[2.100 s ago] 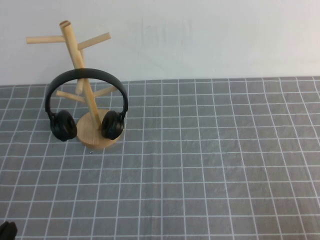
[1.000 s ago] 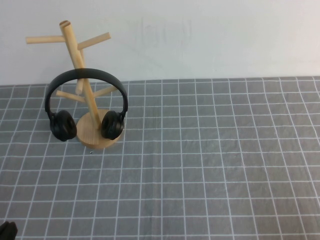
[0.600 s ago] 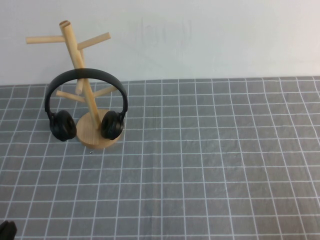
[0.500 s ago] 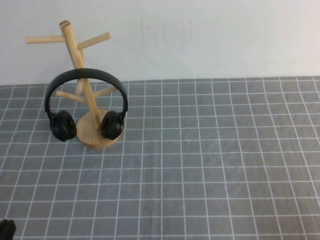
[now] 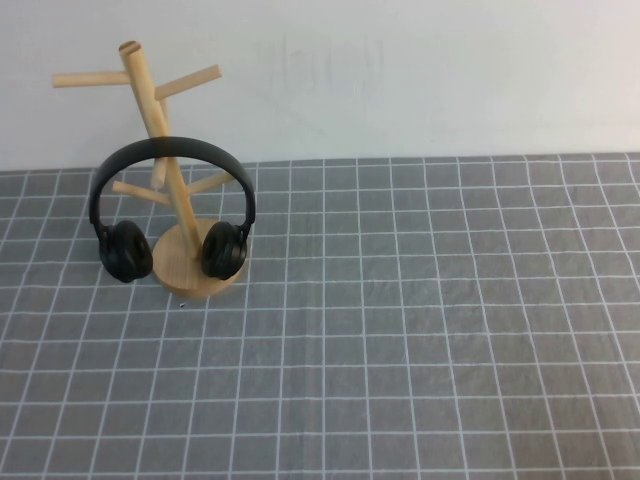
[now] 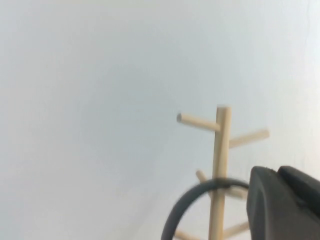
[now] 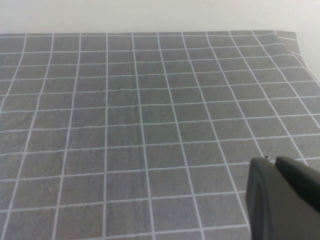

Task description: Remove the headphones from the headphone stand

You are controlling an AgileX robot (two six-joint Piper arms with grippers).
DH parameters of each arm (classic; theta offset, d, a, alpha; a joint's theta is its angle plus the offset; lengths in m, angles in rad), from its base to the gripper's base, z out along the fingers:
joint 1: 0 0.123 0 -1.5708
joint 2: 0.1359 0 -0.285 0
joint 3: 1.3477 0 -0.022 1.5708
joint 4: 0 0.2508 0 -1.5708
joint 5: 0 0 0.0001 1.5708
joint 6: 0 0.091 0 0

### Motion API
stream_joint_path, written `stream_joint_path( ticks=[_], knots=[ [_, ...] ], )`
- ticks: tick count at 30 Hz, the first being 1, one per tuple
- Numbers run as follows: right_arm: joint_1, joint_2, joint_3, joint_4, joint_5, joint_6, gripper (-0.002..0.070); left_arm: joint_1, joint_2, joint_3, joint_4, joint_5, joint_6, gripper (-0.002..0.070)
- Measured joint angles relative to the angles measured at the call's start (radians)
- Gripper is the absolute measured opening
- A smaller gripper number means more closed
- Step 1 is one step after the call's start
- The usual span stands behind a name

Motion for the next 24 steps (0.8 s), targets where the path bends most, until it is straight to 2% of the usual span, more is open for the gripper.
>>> stream_joint_path(
  ticks=[9,18,21,24],
  knots=[
    [0.000,0.000,0.000,0.000,0.000,0.000,-0.0006,0.000,0.000,0.000,-0.006,-0.107,-0.013,-0.0003],
    [0.000,0.000,0.000,0.000,0.000,0.000,-0.0006,0.000,0.000,-0.007,-0.030,-0.587,-0.066,-0.0003],
    [0.000,0.000,0.000,0.000,0.000,0.000,-0.0006,0.000,0.000,-0.070,-0.041,-0.571,-0.068,-0.0003],
    [0.000,0.000,0.000,0.000,0.000,0.000,-0.0006,0.000,-0.002,-0.177,-0.045,-0.477,-0.070,-0.0004]
  ],
)
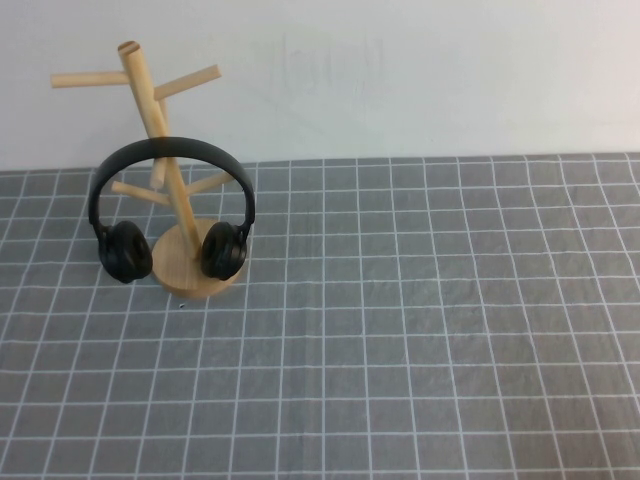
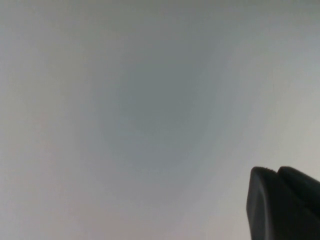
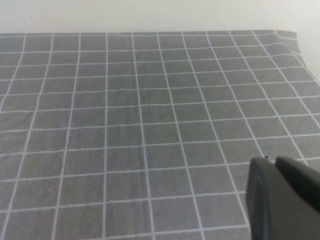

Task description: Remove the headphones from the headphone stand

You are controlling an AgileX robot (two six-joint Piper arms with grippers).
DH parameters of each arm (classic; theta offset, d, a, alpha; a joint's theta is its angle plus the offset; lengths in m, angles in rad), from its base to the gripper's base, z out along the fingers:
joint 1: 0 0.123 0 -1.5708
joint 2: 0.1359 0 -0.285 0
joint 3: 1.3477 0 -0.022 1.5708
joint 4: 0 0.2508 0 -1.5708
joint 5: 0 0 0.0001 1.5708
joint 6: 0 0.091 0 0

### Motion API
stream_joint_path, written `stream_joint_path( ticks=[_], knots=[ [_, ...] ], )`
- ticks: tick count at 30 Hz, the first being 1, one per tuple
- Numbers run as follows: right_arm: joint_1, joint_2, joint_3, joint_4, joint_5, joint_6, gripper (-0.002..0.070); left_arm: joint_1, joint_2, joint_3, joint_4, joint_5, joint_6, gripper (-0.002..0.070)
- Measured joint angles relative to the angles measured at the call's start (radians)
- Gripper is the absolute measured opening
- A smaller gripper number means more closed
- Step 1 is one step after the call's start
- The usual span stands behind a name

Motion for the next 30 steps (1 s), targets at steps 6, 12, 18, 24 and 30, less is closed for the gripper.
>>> stream_joint_path(
  ticks=[6,12,18,24,30],
  knots=[
    [0.000,0.000,0.000,0.000,0.000,0.000,-0.0006,0.000,0.049,-0.266,-0.011,0.402,-0.004,-0.0004],
    [0.000,0.000,0.000,0.000,0.000,0.000,-0.0006,0.000,0.251,-0.472,-0.015,0.912,-0.004,-0.0004],
    [0.000,0.000,0.000,0.000,0.000,0.000,-0.0006,0.000,0.367,-0.489,0.023,1.027,-0.038,-0.0004],
    [0.000,0.000,0.000,0.000,0.000,0.000,-0.0006,0.000,0.432,-0.489,0.032,1.087,-0.049,-0.0004],
    [0.000,0.000,0.000,0.000,0.000,0.000,-0.0006,0.000,0.501,-0.489,0.048,1.087,-0.054,-0.0004]
  ],
)
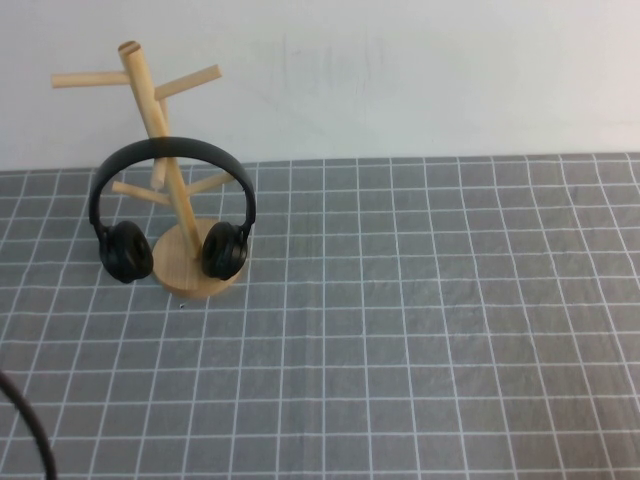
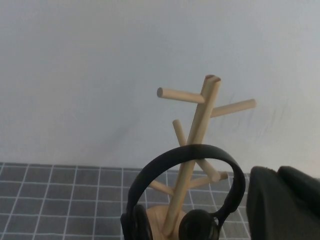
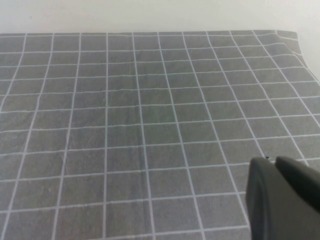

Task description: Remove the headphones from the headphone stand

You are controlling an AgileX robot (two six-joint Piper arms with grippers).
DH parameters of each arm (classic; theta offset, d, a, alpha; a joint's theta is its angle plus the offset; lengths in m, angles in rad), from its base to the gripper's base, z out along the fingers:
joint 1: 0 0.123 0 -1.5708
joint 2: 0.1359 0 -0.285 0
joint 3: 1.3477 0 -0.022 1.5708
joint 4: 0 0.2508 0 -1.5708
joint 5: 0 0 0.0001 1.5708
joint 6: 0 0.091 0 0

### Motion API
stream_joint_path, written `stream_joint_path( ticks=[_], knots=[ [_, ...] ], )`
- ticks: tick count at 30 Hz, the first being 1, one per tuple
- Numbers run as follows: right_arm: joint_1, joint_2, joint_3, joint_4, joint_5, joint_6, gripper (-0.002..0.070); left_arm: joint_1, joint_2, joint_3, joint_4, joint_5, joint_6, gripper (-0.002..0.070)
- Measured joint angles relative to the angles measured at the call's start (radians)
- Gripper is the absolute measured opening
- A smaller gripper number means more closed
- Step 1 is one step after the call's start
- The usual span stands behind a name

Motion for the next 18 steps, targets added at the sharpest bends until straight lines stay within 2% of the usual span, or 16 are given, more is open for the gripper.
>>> stream_joint_path(
  ticks=[11,18],
  knots=[
    [0.000,0.000,0.000,0.000,0.000,0.000,-0.0006,0.000,0.168,0.000,0.000,-0.029,0.000,-0.0004],
    [0.000,0.000,0.000,0.000,0.000,0.000,-0.0006,0.000,0.211,0.000,0.002,0.024,0.000,-0.0004]
  ],
)
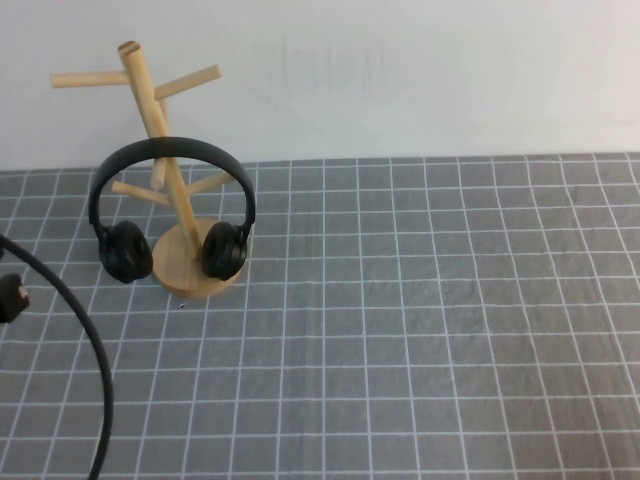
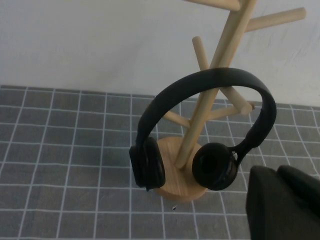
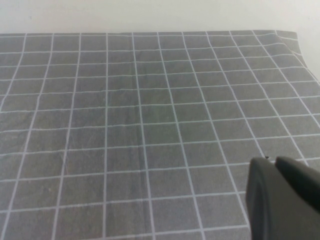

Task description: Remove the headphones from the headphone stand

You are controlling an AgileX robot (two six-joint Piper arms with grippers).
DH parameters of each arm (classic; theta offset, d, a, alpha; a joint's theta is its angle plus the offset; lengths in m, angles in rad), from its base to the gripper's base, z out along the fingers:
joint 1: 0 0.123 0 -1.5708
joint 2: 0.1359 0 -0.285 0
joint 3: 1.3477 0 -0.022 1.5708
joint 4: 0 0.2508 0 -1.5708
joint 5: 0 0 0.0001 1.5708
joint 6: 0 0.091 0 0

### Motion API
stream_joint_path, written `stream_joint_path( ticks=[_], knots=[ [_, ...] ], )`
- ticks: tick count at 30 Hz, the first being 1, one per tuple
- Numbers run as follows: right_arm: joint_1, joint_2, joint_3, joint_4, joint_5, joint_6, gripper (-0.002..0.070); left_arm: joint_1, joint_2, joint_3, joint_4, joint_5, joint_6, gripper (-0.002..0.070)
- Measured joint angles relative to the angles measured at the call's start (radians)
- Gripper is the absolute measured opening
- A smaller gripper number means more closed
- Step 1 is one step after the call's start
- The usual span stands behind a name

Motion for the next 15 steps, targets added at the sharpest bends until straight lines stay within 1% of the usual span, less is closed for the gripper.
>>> stream_joint_path(
  ticks=[8,15],
  knots=[
    [0.000,0.000,0.000,0.000,0.000,0.000,-0.0006,0.000,0.000,0.000,0.002,0.010,0.000,-0.0004],
    [0.000,0.000,0.000,0.000,0.000,0.000,-0.0006,0.000,0.000,-0.002,0.002,0.059,0.000,-0.0004]
  ],
)
